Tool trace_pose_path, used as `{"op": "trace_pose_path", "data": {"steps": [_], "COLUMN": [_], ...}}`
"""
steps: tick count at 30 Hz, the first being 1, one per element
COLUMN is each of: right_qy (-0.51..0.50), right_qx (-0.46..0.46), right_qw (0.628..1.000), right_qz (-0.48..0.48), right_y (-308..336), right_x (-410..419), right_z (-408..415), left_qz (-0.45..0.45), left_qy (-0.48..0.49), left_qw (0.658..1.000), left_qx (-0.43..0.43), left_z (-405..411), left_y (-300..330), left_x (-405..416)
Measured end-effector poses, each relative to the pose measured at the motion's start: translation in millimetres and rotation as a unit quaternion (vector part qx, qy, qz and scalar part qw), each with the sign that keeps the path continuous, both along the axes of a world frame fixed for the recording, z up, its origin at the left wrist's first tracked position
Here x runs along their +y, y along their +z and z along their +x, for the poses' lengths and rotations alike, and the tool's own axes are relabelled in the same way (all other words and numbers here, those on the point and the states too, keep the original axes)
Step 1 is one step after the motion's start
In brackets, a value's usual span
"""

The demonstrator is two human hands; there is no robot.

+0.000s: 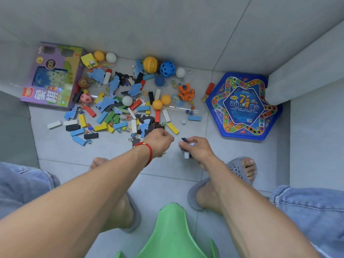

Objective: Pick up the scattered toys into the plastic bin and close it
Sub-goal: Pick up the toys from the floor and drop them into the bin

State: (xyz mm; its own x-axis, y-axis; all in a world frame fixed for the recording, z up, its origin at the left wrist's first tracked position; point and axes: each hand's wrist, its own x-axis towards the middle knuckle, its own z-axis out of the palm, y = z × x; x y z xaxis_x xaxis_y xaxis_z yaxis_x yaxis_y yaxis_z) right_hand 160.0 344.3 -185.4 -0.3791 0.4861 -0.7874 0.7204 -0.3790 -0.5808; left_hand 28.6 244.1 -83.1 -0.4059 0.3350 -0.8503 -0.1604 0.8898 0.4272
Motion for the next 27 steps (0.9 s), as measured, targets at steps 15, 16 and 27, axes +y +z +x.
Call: {"op": "trace_pose_path", "data": {"steps": [15,16,27], "right_qy": [0.207,0.201,0.343], "right_qx": [0.053,0.024,-0.181], "right_qw": [0.974,0.979,0.798], "right_qz": [-0.073,0.033,0.461], "right_y": [55.1,41.4,-38.5], "right_x": [36.2,48.0,67.7], "right_z": [-85.6,-84.4,-45.1], "left_qz": [0.091,0.092,0.09], "left_qy": [0.462,0.466,0.414], "left_qw": [0.854,0.852,0.877], "left_qx": [-0.223,-0.221,-0.228], "left_z": [-17.7,-17.0,-6.2], "left_y": [-36.5,-38.0,-36.0], "left_x": [-17.5,-17.3,-11.3]}}
